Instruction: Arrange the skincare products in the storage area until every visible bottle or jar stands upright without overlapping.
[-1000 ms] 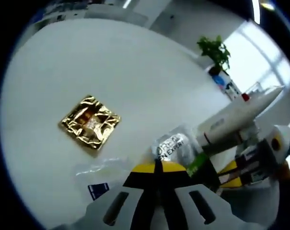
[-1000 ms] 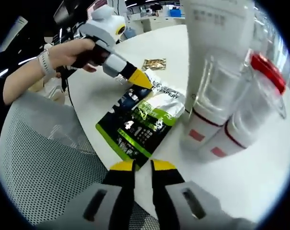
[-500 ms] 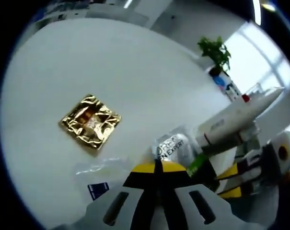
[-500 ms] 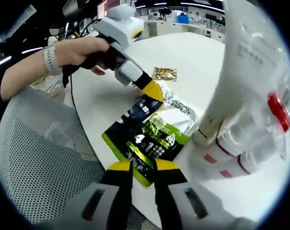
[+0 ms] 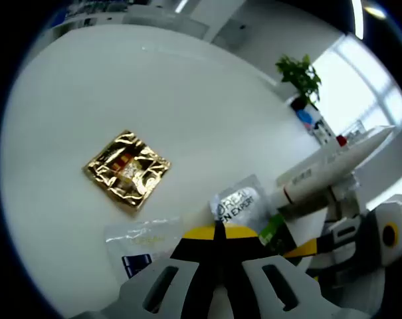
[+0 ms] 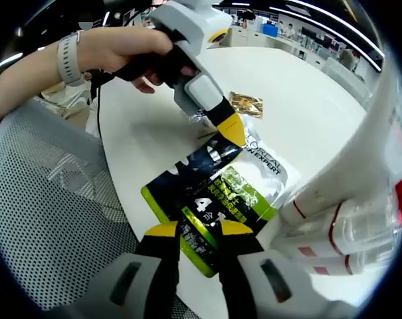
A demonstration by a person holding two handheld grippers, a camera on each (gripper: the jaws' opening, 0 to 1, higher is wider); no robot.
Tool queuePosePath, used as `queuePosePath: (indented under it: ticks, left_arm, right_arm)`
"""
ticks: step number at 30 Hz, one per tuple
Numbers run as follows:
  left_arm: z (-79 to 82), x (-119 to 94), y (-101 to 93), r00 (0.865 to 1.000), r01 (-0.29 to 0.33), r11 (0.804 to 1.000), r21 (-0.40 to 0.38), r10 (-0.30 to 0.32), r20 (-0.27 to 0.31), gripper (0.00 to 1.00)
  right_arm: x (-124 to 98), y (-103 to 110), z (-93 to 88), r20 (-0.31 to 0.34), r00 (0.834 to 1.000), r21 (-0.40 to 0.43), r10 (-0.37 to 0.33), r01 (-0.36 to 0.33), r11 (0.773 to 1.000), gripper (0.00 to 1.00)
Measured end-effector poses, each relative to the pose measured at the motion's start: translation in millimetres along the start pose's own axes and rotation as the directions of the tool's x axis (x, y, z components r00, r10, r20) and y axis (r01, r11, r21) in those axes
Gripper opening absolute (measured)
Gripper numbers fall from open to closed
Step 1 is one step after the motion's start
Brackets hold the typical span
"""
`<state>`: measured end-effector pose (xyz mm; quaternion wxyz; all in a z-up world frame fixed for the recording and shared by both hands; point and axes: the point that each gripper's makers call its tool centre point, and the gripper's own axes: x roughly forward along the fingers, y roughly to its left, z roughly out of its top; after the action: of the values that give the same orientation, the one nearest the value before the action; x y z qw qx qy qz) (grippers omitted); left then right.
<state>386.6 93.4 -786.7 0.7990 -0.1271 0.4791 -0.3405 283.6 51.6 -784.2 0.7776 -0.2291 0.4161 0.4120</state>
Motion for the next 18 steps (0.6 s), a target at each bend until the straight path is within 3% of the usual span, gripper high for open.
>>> queuePosePath:
  ticks: [14,18]
  left_arm:
    - [8.0,0.3,-0.2,0.998,-0.058,0.988,0.142,0.053,0.039,0.00]
    - [19.2,-6.7,-1.4,0.992,-0.106,0.973,0.206,0.088,0.096,0.03]
  right_arm:
    - [3.4,-5.6,3.5,0.001,1.000,-0.034,-0.017,0.017,0.999,0.23]
    - [5.0,-8.6,5.8,0.008,1.000,-0.032,-0.020,0.020,0.999,0.23]
